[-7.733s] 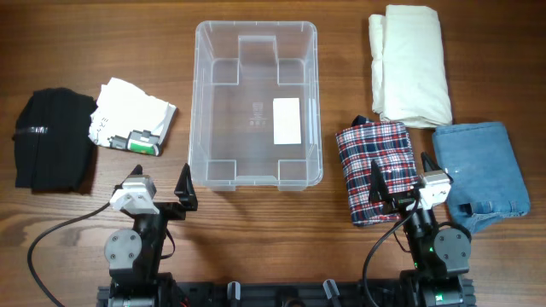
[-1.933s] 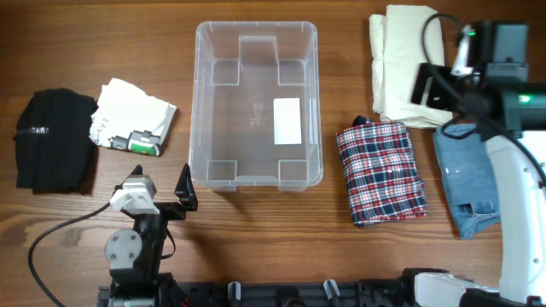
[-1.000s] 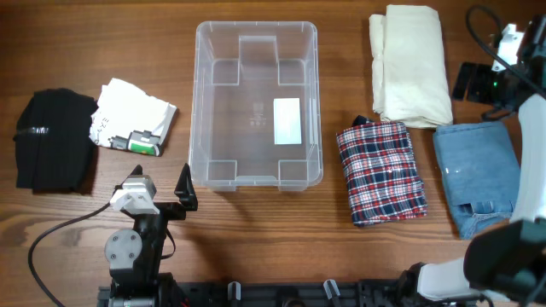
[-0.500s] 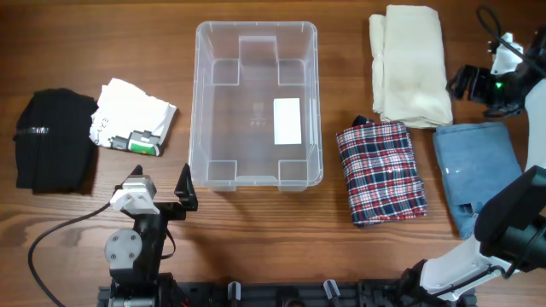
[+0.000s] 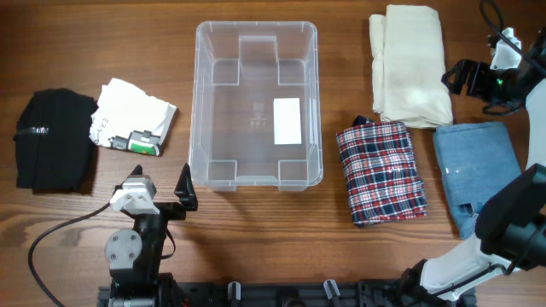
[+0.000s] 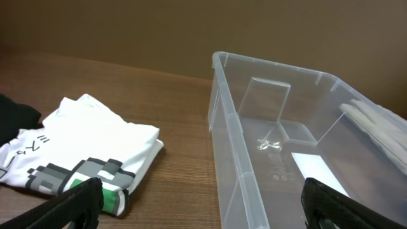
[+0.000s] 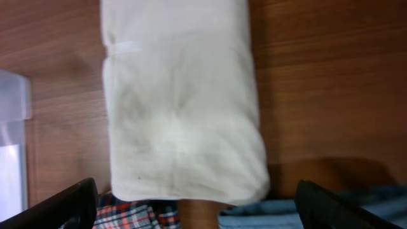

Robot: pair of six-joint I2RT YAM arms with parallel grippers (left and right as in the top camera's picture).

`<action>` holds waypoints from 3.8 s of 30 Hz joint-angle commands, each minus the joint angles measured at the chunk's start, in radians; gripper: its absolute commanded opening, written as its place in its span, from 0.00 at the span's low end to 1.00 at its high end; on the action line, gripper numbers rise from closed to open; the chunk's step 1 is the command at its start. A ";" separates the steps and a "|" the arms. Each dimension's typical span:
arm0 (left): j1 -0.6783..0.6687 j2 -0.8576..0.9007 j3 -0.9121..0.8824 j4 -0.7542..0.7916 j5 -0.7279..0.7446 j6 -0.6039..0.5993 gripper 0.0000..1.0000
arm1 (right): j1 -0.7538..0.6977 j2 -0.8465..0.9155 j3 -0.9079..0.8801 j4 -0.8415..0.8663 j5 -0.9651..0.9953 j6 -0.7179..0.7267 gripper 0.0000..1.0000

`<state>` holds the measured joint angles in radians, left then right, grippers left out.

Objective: Pack container
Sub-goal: 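Lower the right gripper and grasp the cream cloth's top edge, then lift the cream cloth and carry it left over the bin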

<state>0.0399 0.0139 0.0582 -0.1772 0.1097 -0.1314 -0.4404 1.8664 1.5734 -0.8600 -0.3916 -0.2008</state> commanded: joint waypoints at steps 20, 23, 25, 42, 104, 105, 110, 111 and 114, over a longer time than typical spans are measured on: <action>-0.005 -0.007 -0.005 0.000 -0.006 0.023 1.00 | -0.026 0.240 0.015 0.127 -0.081 -0.095 1.00; -0.005 -0.007 -0.005 0.000 -0.006 0.023 1.00 | -0.026 0.265 0.015 0.158 -0.083 -0.106 1.00; -0.005 -0.007 -0.005 0.000 -0.006 0.023 1.00 | -0.026 0.286 0.015 0.170 -0.130 -0.150 0.99; -0.005 -0.007 -0.005 0.000 -0.006 0.023 1.00 | -0.019 0.396 0.015 0.258 -0.187 -0.162 1.00; -0.005 -0.007 -0.005 0.000 -0.006 0.023 1.00 | 0.091 -0.053 0.023 0.283 -0.076 0.082 0.04; -0.005 -0.007 -0.005 0.000 -0.006 0.023 1.00 | 0.094 -0.079 0.023 0.282 -0.094 0.098 0.04; -0.005 -0.007 -0.005 0.000 -0.006 0.023 1.00 | 0.124 -0.223 0.023 0.271 -0.145 0.186 0.04; -0.006 -0.008 -0.005 0.000 -0.006 0.023 1.00 | 0.151 -0.278 0.023 0.267 -0.146 0.220 0.04; -0.023 -0.008 -0.005 0.000 -0.006 0.023 1.00 | 0.225 -0.369 0.023 0.248 -0.145 0.253 0.04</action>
<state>0.0380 0.0139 0.0582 -0.1772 0.1059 -0.1314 -0.3069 1.6524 1.5887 -0.6140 -0.4549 -0.0341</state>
